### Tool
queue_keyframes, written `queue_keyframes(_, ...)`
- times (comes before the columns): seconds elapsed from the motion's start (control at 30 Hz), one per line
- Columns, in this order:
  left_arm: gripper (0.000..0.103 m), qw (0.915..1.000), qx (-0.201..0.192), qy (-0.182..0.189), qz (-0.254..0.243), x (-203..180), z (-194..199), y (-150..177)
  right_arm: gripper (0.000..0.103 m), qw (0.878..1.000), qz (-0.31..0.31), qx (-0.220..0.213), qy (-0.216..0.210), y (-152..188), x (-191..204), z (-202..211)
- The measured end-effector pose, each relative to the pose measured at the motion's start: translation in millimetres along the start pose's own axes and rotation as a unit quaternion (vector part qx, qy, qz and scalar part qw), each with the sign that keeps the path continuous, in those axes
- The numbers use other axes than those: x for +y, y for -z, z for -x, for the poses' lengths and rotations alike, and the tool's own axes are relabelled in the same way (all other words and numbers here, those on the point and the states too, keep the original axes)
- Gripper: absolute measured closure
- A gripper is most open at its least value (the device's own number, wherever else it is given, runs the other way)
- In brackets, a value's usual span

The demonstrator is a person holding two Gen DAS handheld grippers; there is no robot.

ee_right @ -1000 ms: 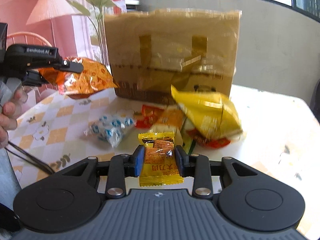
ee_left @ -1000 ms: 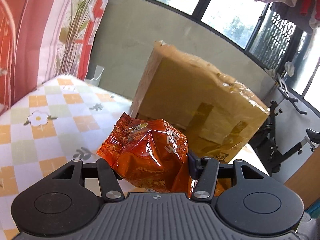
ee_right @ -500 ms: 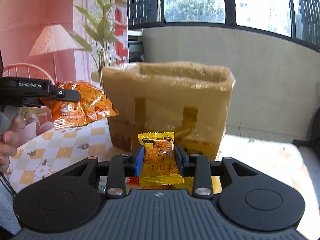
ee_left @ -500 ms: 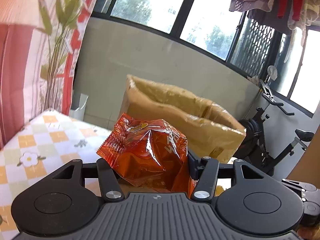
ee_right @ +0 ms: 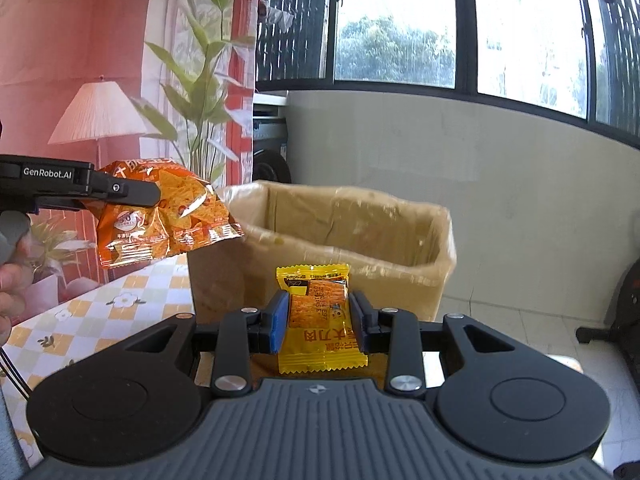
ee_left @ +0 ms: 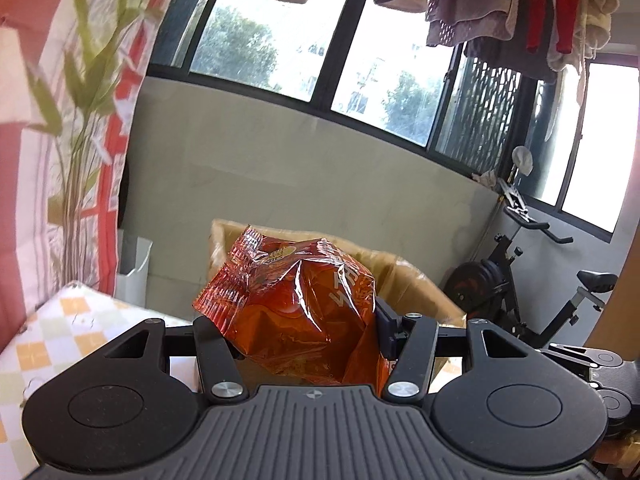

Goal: Organize snacks
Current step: 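Carry the orange chip bag with the left tool while the right carries the yellow packet over the box, then open both tools to drop the chip bag and yellow packet into the box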

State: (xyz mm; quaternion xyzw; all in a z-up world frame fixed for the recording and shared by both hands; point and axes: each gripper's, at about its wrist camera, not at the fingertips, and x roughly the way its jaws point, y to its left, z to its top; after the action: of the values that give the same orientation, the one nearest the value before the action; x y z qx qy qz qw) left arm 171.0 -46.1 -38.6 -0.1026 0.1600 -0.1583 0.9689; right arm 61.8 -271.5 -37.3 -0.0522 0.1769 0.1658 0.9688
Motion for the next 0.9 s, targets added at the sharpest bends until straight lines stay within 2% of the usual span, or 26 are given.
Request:
queue_keyframes(0.37,0.044,0.9995,-0.012,0.017,-0.025,-25.3,-31.9,-32.8,0.068,1.000,0.012,-0.025,0.010,-34.7,-33.6,-23.0)
queue_keyframes(0.63,0.044,0.9986,-0.006,0.020,-0.048,-39.4,-76.2,-51.8,0.068,0.999,0.000,-0.023,0.025,-51.5,-65.4,-65.8)
queue_keyframes(0.9,0.044,0.9969,0.020,-0.021,-0.073,-34.0,-121.8,-48.0,0.068,0.999,-0.038,0.001,0.012,-50.8,-76.1,-114.8)
